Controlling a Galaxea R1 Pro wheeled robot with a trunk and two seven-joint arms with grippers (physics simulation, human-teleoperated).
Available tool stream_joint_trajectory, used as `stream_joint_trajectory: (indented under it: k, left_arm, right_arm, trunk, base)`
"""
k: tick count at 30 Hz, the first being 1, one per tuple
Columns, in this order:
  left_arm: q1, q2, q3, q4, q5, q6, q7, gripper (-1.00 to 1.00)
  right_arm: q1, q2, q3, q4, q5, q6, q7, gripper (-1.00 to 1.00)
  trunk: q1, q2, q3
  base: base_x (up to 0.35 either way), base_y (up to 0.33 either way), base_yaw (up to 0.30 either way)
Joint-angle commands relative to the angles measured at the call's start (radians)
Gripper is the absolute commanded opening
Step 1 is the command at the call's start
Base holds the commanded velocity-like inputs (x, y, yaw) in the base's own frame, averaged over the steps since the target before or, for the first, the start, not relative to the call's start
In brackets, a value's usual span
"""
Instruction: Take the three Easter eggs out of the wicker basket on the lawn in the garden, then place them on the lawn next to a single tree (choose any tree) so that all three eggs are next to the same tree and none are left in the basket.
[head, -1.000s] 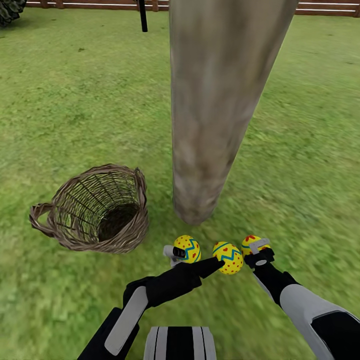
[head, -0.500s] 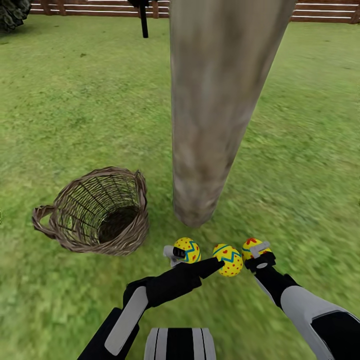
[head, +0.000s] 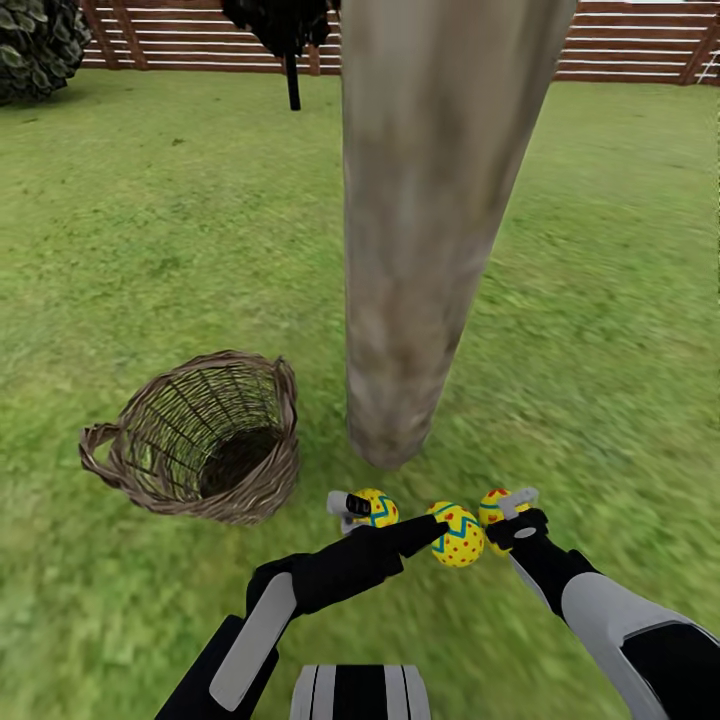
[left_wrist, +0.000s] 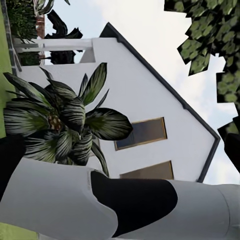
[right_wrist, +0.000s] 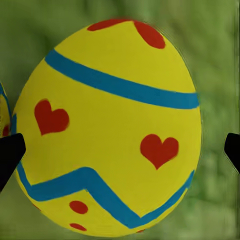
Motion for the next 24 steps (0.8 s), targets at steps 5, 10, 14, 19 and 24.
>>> stream_joint_trajectory:
  k: [5, 10, 14, 19, 24]
  left_arm:
    - [-0.001, 0.0, 0.0, 0.002, 0.005, 0.006, -0.001, 1.0]
    - [0.0, 0.001, 0.003, 0.002, 0.003, 0.006, -0.001, 1.0]
    - [0.0, 0.007, 0.023, 0.0, 0.001, 0.008, 0.003, 1.0]
    - [-0.008, 0.011, 0.057, -0.01, 0.005, 0.023, 0.06, 1.0]
    - [-0.009, 0.019, 0.136, -0.013, 0.022, 0.028, 0.06, 1.0]
  right_arm:
    - [0.0, -0.001, 0.001, -0.004, 0.011, 0.008, -0.002, 1.0]
    - [0.0, -0.001, 0.002, -0.008, 0.013, 0.003, -0.004, 1.0]
    - [0.0, 0.0, 0.005, -0.065, 0.014, 0.007, -0.005, 1.0]
    - [0.0, 0.0, 0.005, -0.073, 0.014, 0.008, -0.005, 1.0]
    - [0.002, -0.002, 0.004, -0.071, 0.015, 0.01, -0.006, 1.0]
  trunk:
    - [-0.002, 0.001, 0.019]
    - [-0.005, 0.002, 0.038]
    - [-0.006, 0.003, 0.054]
    - [-0.009, 0.004, 0.073]
    - [-0.011, 0.005, 0.092]
  base:
    - [0.0, 0.0, 0.0]
    - [0.0, 0.0, 0.0]
    - [0.0, 0.0, 0.0]
    - [-0.075, 0.0, 0.0]
    - [-0.328, 0.0, 0.0]
